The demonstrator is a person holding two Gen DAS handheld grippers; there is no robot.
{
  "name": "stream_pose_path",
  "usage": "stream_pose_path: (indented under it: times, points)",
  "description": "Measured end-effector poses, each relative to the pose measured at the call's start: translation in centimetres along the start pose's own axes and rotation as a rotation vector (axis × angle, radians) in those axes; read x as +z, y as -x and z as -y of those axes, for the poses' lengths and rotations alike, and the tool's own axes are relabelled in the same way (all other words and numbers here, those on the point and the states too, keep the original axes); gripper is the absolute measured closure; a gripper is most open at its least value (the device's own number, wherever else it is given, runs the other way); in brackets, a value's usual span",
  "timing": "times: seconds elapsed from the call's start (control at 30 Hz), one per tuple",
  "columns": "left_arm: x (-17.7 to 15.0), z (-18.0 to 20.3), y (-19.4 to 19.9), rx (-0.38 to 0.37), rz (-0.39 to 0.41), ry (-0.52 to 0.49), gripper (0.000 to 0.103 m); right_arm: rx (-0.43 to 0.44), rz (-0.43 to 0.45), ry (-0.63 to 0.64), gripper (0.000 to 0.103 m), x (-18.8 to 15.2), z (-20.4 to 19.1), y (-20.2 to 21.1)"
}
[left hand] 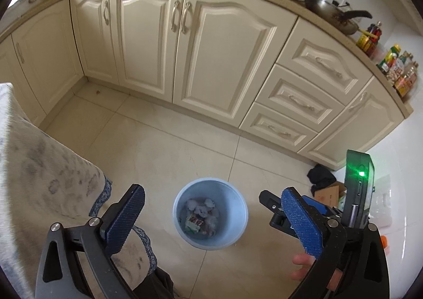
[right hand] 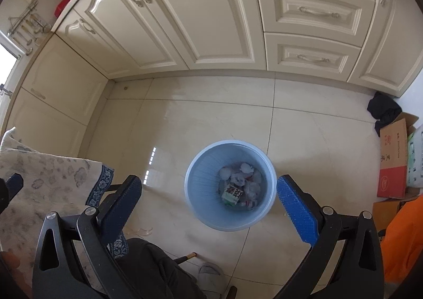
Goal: Collect trash
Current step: 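Raise both grippers from the bin back toward the table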
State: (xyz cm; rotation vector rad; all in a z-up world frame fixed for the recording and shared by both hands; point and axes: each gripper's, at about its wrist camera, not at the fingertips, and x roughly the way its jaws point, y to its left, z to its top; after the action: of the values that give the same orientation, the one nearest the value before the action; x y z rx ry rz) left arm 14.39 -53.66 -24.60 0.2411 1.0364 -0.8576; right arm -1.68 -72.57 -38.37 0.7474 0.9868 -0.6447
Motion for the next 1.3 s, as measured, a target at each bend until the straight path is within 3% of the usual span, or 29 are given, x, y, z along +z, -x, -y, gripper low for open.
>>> stream_pose_path:
  times: [0.33,0.67,1.03,1.3]
  points:
    - [-4.8,-3.4,15.2,0.045,0.269,-0.016,0.001,0.075,0.135,0.099,0.000,0.9,-6.7,7.4]
    - [-11.9,-10.8,28.3,0.149,0.484,0.104,0.001,0.214,0.258,0.316,0.000,-1.1,-19.4,15.2]
    - [-21.5,-17.6,37.5,0.317,0.640,0.257,0.001,0.376,0.325,0.524,0.000,-6.8,-32.1,20.6]
    - [-27.2,-19.8,39.9,0.454,0.666,0.328,0.001,0.428,0.376,0.674,0.000,-10.8,-38.6,22.7]
